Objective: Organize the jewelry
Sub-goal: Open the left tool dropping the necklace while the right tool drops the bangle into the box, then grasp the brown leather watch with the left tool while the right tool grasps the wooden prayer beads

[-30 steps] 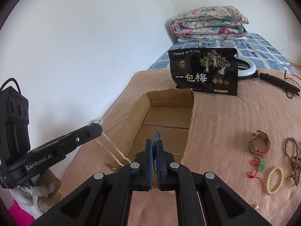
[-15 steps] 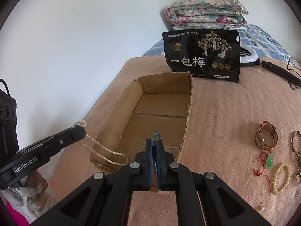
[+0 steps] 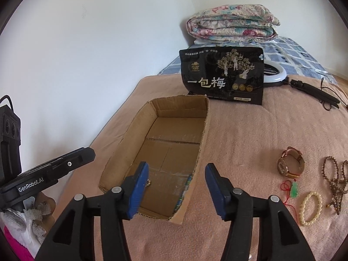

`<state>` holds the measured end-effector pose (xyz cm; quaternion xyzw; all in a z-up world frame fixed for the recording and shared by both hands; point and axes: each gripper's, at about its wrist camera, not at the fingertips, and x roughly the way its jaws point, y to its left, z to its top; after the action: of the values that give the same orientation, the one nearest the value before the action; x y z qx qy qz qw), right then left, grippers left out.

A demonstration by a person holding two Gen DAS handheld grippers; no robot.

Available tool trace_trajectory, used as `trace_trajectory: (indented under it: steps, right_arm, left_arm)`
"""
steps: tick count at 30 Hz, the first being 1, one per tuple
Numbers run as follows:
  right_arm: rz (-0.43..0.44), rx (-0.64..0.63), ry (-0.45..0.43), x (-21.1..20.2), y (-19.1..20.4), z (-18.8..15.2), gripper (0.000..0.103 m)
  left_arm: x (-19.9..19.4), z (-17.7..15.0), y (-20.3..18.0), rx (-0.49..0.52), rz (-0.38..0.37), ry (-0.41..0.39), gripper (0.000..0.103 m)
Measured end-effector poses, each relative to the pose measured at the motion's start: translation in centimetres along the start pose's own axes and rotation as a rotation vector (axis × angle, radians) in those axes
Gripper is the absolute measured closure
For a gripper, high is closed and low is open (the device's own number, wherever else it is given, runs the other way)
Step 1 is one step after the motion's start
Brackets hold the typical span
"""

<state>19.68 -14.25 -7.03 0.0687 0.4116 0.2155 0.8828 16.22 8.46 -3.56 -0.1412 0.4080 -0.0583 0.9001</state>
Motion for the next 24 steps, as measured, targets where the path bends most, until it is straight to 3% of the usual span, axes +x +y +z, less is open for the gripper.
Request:
trace_trajectory:
  steps: [2, 11, 19, 24]
  right_arm:
    - [-0.009, 0.006, -0.01, -0.5, -0.5, 0.0, 0.036]
    - [-0.054, 0.026, -0.072, -3.4, -2.9, -0.2, 0.021]
    - [-0.151, 0.023, -0.147, -7.1, -6.3, -0.8, 0.015]
    - [-0.21, 0.056, -0.197, -9.8, -9.3, -1.5, 0.002]
  left_arm:
    - [-0.1, -0.1, -0.1, 0.002, -0.002, -0.001, 0.067]
    - [-0.1, -0.3, -1.5, 0.031, -0.011, -0.005, 0.067]
    - [0.2, -0.6, -3.9, 0.074, -0.034, -0.015, 0.067]
    - [0.6, -1.0, -6.3, 0.115, -0.059, -0.024, 0.067]
